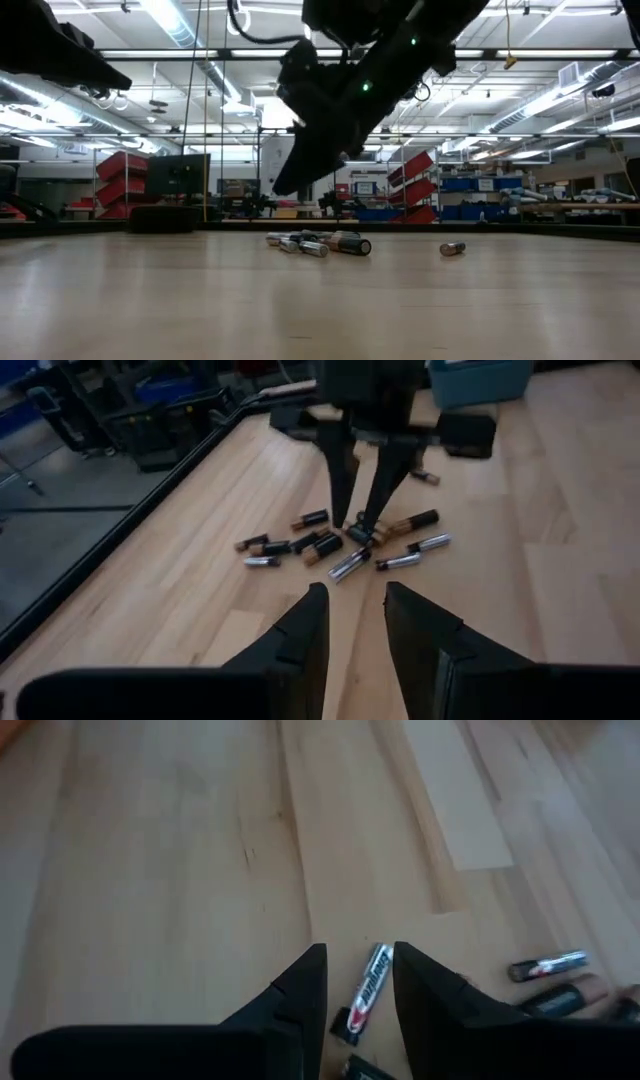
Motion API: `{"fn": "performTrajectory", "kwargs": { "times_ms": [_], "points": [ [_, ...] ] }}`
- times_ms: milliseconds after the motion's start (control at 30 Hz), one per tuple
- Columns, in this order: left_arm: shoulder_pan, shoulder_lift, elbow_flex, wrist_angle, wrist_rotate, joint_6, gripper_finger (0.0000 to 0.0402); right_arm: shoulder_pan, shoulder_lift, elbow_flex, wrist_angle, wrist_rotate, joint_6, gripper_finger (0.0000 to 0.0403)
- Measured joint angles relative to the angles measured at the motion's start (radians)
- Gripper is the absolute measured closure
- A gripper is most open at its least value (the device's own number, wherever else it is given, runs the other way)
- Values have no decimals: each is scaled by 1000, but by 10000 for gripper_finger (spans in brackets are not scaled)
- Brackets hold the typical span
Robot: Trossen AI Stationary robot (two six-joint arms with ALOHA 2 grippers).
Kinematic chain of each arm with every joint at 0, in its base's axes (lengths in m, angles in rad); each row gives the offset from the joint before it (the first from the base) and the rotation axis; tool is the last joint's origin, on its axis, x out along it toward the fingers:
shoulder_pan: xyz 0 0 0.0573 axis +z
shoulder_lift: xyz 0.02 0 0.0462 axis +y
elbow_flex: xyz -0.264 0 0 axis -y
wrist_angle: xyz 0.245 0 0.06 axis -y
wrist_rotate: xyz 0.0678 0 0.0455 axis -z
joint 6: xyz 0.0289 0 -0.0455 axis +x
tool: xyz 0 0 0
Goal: Sort batteries
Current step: Put the silver battery into the orange bin
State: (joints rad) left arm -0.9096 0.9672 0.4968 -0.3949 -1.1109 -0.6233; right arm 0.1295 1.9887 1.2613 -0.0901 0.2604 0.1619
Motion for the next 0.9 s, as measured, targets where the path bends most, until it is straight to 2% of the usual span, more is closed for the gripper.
{"fn": "performTrajectory", "kwargs": {
  "times_ms": [300,533,900],
  "points": [
    [0,1,-11,54,-18,21,305,-15,87,0,0,33,43,300],
    [0,1,-11,55,-22,19,305,-22,88,1,-25,33,54,300],
    [0,1,-11,60,-22,18,305,-53,88,1,-66,-48,73,300]
  ]
}}
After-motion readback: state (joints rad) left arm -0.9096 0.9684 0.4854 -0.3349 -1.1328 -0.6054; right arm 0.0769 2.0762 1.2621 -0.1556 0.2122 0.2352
